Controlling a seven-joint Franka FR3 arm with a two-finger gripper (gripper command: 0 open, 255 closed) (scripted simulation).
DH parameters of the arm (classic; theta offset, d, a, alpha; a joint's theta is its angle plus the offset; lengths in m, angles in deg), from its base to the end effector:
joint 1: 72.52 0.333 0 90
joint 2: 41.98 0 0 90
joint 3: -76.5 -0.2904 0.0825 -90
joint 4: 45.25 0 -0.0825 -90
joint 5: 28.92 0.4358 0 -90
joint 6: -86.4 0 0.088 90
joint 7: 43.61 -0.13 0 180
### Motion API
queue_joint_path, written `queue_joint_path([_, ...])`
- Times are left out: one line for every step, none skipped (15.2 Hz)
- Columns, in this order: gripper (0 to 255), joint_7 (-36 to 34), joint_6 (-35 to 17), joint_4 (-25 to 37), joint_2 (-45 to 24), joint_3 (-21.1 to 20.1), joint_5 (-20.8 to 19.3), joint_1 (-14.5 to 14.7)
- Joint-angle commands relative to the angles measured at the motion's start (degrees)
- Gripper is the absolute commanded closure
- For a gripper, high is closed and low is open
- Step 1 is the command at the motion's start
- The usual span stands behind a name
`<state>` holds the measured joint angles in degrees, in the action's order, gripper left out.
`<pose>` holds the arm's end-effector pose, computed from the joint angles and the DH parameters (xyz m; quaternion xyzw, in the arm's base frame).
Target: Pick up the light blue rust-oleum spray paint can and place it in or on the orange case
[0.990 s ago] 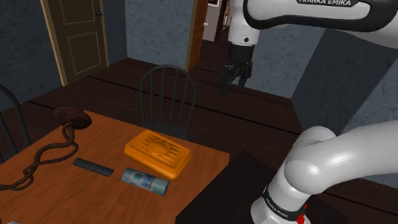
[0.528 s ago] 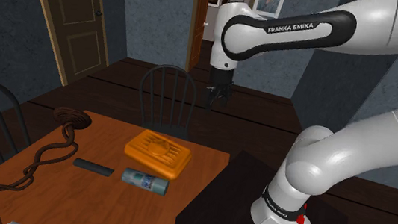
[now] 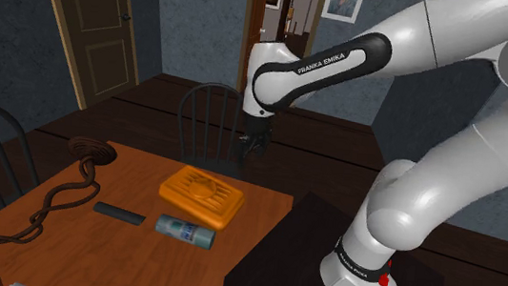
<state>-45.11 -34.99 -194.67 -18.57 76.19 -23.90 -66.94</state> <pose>0.4359 0.0504 0.3063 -0.9985 -0.0137 0.0424 0.0327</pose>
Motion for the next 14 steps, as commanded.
queue_joint_path([0, 0.9, -4.6, -0.1, -4.2, -0.2, 1.1, 0.8])
queue_joint_path([0, 1.4, -6.6, 0.0, -6.3, -0.3, 1.7, 1.3])
queue_joint_path([0, 1.9, -8.7, 0.2, -8.5, -0.5, 2.3, 1.7])
queue_joint_path([0, 2.4, -10.6, 0.5, -10.6, -0.6, 3.0, 2.2])
queue_joint_path([0, 3.0, -12.6, 0.9, -12.9, -0.8, 3.7, 2.6])
queue_joint_path([0, 3.5, -14.4, 1.3, -15.1, -1.0, 4.4, 3.1])
queue_joint_path([0, 4.2, -16.3, 1.8, -17.4, -1.2, 5.2, 3.5])
queue_joint_path([0, 4.8, -18.0, 2.5, -19.7, -1.4, 5.9, 3.9])
queue_joint_path([0, 5.5, -19.7, 3.2, -22.0, -1.6, 6.7, 4.3])
queue_joint_path([0, 6.2, -21.3, 4.0, -24.3, -1.9, 7.5, 4.6])
queue_joint_path([0, 6.9, -22.8, 4.8, -26.7, -2.3, 8.4, 4.9])
queue_joint_path([0, 7.6, -24.3, 5.8, -29.0, -2.6, 9.2, 5.2])
queue_joint_path([0, 8.3, -25.6, 6.8, -31.3, -3.1, 9.9, 5.4])
queue_joint_path([0, 9.0, -27.0, 7.9, -33.6, -3.5, 10.7, 5.6])
